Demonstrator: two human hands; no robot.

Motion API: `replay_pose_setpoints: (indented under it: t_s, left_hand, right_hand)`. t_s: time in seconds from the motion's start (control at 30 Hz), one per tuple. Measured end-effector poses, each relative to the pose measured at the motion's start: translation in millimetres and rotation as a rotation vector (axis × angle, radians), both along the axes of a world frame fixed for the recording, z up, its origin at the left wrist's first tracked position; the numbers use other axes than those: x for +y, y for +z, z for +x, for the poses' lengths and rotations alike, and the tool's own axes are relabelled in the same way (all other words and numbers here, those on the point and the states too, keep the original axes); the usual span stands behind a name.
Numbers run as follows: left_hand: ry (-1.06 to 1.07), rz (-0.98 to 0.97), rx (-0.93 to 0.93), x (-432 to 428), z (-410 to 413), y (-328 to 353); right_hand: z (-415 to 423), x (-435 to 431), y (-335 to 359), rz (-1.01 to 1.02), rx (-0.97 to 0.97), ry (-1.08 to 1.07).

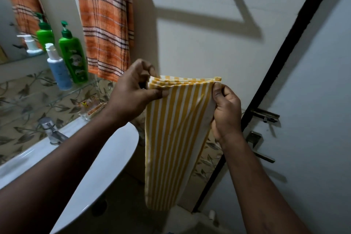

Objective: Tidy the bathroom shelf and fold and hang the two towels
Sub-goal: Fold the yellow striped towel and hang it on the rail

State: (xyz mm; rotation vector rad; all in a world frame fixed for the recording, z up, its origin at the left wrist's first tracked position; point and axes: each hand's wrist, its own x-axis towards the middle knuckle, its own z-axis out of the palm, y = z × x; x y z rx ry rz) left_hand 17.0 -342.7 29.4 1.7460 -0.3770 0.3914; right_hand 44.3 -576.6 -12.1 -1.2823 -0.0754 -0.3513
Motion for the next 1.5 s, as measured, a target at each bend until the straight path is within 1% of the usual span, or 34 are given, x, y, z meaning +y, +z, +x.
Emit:
replay_pose_setpoints:
  t_s: [0.1, 0.17, 0.2, 0.27, 0.4, 0.5, 0.67, 0.73, 0.8, 0.87, 0.97, 1.07, 1.13, 1.2, 1.27, 1.37, 1.43, 1.5]
  left_hand:
    - [0.028, -0.288, 0.022, -9.6, 9.5, 14.8]
    - [0.058, -0.441, 0.041, -12.6, 14.9, 22.4]
    - [0.074, -0.489, 0.035, -12.6, 17.2, 25.2]
    - [0.134, -0.505, -0.003, -11.0, 20.6, 28.2]
    - [0.195, -0.405, -0.15, -4.1, 25.0, 34.3]
    - [0.183, -0.283, -0.237, 1.2, 28.8, 42.3]
    - [0.195, -0.071, -0.295, 12.3, 23.3, 52.1]
    - [0.18, 0.097, -0.325, 17.0, 25.5, 56.3]
    - [0.224, 0.289, -0.338, 20.7, 32.5, 63.0]
    - [0.282, 0.385, -0.387, 23.8, 38.3, 74.9]
    - [0.284, 0.39, -0.434, 29.8, 48.7, 97.0]
    - [0.28, 0.416, -0.422, 35.4, 57.5, 120.5]
    - [0.272, 0.425, -0.445, 41.0, 65.1, 140.7]
    - [0.269, 0.429, -0.472, 47.4, 75.8, 164.7]
    - [0.261, 0.432, -0.452, 52.0, 87.8, 189.0]
    - [0.259, 0.45, -0.392, 62.1, 113.0, 223.2]
    - [0.286, 0.397, -0.374, 68.3, 130.5, 238.7]
    - [0.307, 0.364, -0.363, 66.7, 142.3, 246.0]
  right_hand:
    - [3.6, 4.1, 11.9, 0.03, -0.01, -0.053]
    - [6.0, 6.7, 21.7, 0.0, -0.04, -0.063]
    - [7.1, 8.5, 26.7, -0.034, -0.059, -0.069]
    - [8.2, 11.5, 35.7, -0.126, -0.097, -0.107]
    - [13.4, 9.1, 50.6, -0.327, -0.167, -0.273]
    - [15.3, 11.8, 66.5, -0.372, -0.187, -0.325]
    - [11.5, 19.3, 90.6, -0.453, -0.284, -0.393]
    - [11.4, 22.8, 102.2, -0.463, -0.341, -0.428]
    - [12.7, 24.8, 117.6, -0.455, -0.4, -0.464]
    - [15.9, 26.2, 134.4, -0.536, -0.492, -0.499]
    - [22.1, 33.5, 159.3, -0.678, -0.564, -0.502]
    - [26.3, 47.1, 186.6, -0.663, -0.579, -0.49]
    - [31.6, 53.8, 204.9, -0.666, -0.616, -0.482]
    - [38.3, 58.9, 226.3, -0.782, -0.66, -0.529]
    - [52.4, 59.0, 249.9, -0.906, -0.679, -0.582]
    - [75.9, 55.0, 287.2, -1.036, -0.585, -0.597]
    - [87.5, 51.0, 305.7, -1.104, -0.525, -0.592]
    - [95.5, 47.8, 315.2, -1.195, -0.51, -0.581]
